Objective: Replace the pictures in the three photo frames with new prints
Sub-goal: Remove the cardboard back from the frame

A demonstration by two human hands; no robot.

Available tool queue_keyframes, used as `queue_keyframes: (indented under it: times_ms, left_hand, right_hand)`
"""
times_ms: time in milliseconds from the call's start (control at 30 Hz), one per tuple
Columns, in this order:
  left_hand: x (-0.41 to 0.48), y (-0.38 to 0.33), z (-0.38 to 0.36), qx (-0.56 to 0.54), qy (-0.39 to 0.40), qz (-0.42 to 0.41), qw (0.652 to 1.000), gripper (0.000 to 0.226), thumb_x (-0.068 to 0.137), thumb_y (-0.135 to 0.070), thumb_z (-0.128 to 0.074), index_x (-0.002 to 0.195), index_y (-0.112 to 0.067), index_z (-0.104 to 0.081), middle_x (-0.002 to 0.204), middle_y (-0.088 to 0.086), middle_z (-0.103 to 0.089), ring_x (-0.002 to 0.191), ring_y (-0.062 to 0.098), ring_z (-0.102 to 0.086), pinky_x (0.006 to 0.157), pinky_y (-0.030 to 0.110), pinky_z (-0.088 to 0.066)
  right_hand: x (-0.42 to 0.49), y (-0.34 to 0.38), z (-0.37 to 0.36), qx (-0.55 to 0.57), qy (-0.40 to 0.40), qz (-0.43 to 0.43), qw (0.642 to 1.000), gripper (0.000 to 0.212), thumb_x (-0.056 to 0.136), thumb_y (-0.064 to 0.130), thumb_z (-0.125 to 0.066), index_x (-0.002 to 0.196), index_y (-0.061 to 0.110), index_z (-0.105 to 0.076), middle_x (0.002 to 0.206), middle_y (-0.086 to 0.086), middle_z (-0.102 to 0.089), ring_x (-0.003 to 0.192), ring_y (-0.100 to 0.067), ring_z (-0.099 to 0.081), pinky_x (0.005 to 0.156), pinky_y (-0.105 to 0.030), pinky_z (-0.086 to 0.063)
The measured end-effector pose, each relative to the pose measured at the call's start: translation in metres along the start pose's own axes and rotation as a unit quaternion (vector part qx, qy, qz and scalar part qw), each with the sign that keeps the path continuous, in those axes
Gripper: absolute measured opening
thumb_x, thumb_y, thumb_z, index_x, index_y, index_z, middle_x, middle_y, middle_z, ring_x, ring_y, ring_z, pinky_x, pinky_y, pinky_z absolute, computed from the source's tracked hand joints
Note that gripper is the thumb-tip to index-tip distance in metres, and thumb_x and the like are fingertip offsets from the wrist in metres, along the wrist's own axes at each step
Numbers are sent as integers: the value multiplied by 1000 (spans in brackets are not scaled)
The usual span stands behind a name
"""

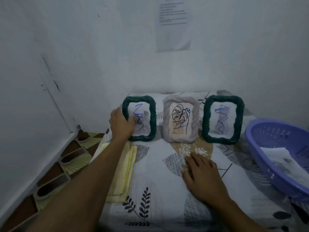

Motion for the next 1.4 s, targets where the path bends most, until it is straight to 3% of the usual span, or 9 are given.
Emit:
queue_keyframes:
  times_ms: [67, 167, 400, 667, 800, 967, 1100, 1300, 1400]
  left_hand:
    - [8, 5, -1, -78, 7, 72, 994, 59, 96, -26, -52, 144, -5, -27, 147, 21, -37, 133, 37, -38, 106, 43, -33]
    - [15, 20, -10, -136, 2, 134, 982, 39, 99, -20, -44, 135, -7, -43, 134, 20, -53, 119, 34, -51, 101, 40, -41]
    - [6, 27, -11, -294, 1, 156, 943, 11, 98, -13, -47, 103, -11, -58, 105, 12, -64, 86, 21, -57, 81, 35, -49]
    - [-36, -8, 24, -357, -7, 74, 931, 8, 97, -14, -51, 94, -14, -59, 83, 0, -67, 73, 13, -61, 65, 28, -52]
    - [-77, -30, 30, -374, 36, 28, 926, 10, 97, -15, -53, 89, -19, -59, 80, -5, -72, 73, 8, -67, 60, 22, -53]
    - [-122, -58, 17, -308, 62, -34, 949, 8, 95, -15, -56, 87, -16, -58, 88, 2, -68, 80, 13, -67, 65, 30, -57]
    - [-148, -84, 10, -243, 45, -133, 960, 2, 92, -14, -60, 93, -16, -60, 90, -1, -67, 84, 9, -66, 72, 25, -56]
    - [-172, -107, 5, -176, 27, -241, 954, 12, 90, -13, -63, 102, -16, -64, 96, -5, -63, 88, 7, -61, 74, 15, -51]
    - [-174, -109, 10, -150, 43, -278, 948, 17, 89, -27, -64, 105, -20, -64, 99, -9, -60, 90, 6, -56, 75, 13, -46]
  right_hand:
    - [1, 0, 1, 4, -8, 2, 1000, 57, 95, 52, -25, 144, 27, -37, 155, 0, -32, 140, -18, -28, 115, -40, -16]
    - [2, 0, -2, 2, -19, 11, 1000, 57, 95, 53, -23, 144, 28, -36, 155, 1, -31, 141, -17, -27, 116, -39, -15]
    - [2, -1, -3, 4, -22, 16, 1000, 59, 94, 54, -23, 145, 27, -35, 156, 1, -30, 141, -16, -26, 116, -39, -14]
    - [0, 2, 8, 53, -7, 15, 998, 51, 95, 49, -38, 142, 28, -41, 151, 3, -36, 140, -17, -29, 114, -38, -16]
    - [8, 9, 35, 156, -63, 27, 985, 42, 97, 36, -46, 137, 23, -49, 139, 1, -50, 131, -19, -42, 110, -37, -31]
    - [20, 42, 91, 317, -198, 32, 927, 25, 94, 26, -59, 118, 19, -63, 106, 2, -63, 93, -8, -57, 82, -25, -48]
    - [26, 60, 120, 374, -218, 1, 902, 15, 91, 34, -62, 94, 22, -70, 83, 11, -67, 76, 3, -60, 64, -9, -46]
    - [29, 59, 132, 464, -213, -97, 854, 22, 82, 41, -72, 84, 19, -70, 75, 9, -68, 70, -2, -65, 60, -16, -51]
    - [29, 49, 133, 505, -189, -125, 833, 16, 81, 33, -71, 77, 17, -73, 67, 5, -69, 64, -10, -66, 61, -30, -56]
Point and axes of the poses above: each hand's wrist, its own x-axis towards the middle knuckle, its own z-axis out of the back of the hand, y = z × x, the point moved 2 cm from there along x, towards the middle knuckle
